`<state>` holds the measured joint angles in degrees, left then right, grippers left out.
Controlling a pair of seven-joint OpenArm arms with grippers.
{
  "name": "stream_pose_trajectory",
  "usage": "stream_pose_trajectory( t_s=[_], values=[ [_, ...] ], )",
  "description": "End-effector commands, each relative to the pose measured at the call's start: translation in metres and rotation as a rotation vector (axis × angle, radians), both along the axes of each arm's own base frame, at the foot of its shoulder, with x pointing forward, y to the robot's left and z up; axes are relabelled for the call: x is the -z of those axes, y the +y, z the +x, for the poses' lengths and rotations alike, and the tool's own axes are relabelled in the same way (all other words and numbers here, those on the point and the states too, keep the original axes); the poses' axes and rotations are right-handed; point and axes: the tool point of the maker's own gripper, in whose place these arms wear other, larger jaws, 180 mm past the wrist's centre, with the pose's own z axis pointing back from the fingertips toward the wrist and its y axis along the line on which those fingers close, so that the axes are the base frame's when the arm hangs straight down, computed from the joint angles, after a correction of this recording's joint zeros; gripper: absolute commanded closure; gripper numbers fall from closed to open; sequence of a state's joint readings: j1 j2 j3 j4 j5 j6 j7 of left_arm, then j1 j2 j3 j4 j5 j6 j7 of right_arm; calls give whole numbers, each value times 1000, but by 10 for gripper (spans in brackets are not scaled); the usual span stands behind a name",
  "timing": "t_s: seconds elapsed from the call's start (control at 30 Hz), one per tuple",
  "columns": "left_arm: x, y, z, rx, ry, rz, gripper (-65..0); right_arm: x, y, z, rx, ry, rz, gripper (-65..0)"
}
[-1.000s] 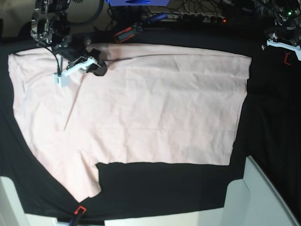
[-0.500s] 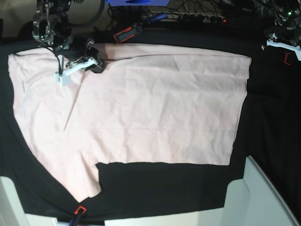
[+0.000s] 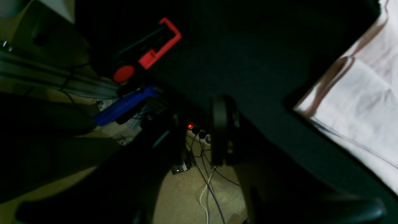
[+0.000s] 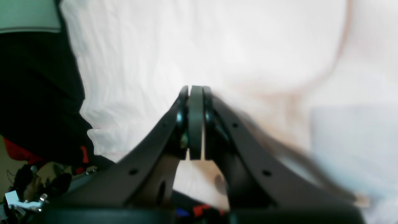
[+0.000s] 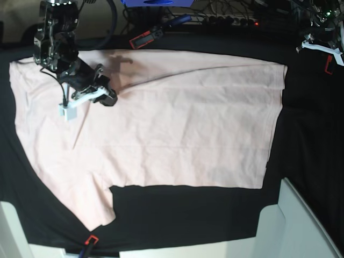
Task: Fold the T-shirt properly
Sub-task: 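Pinch the shirt edge with the right gripper while the left gripper holds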
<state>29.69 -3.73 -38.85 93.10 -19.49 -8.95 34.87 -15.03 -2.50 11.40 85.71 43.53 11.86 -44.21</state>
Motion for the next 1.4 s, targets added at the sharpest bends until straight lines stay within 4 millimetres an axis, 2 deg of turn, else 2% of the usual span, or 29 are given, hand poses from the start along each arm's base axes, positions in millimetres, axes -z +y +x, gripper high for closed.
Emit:
stream_pose_trajectory(
  t_s=[0.0, 0.33, 0.4, 0.47, 0.5, 0.57, 0.67, 0.73, 0.83, 0.87, 0.9, 1.07, 1.1, 1.17, 1.3, 1.37],
  values=[
    [-10, 8, 3, 6, -19, 35, -116, -9, -3, 9, 13, -37, 5, 0],
    [-12, 4, 8, 24, -27, 31, -118, -9, -14, 13, 67, -10, -2, 0],
    [-10, -6, 14, 94, -32, 7, -119, -8, -12, 11, 54, -9, -3, 0],
    [-10, -26, 23, 213, -42, -33, -123, -16, -17, 14, 28, -40, -30, 0],
    [-9, -38, 26, 263, -49, -56, -126, -19, -13, 14, -2, -59, -35, 0],
    [-4, -56, 25, 299, -56, -100, -136, -25, -15, 14, -37, -95, -54, 0],
    [5, -75, 23, 314, -63, -153, -237, -25, -19, 14, -54, -98, -71, 0],
    [9, -91, 22, 338, -77, -195, -358, -23, -22, 12, -63, -93, -82, 0],
    [3, -103, 30, 354, -161, -263, -512, -21, -24, 8, -73, -84, -89, 0],
    [3, -106, 29, 343, -195, -300, -544, -20, -25, 6, -71, -81, -91, 0],
    [3, -105, 29, 326, -228, -334, -548, -20, -29, 5, -70, -81, -100, 0],
    [22, -83, 29, 214, -304, -446, -544, -18, -36, 2, -76, -74, -117, 0],
    [28, -81, 28, 198, -299, -458, -524, -18, -36, 2, -74, -74, -117, 0],
    [32, -79, 30, 185, -305, -467, -450, -18, -36, 2, -74, -74, -117, 0],
    [30, -80, 37, 192, -320, -468, -237, -16, -34, -1, -80, -66, -113, 0],
    [28, -80, 46, 198, -333, -468, -183, -16, -33, -1, -79, -66, -112, 0]
  ],
)
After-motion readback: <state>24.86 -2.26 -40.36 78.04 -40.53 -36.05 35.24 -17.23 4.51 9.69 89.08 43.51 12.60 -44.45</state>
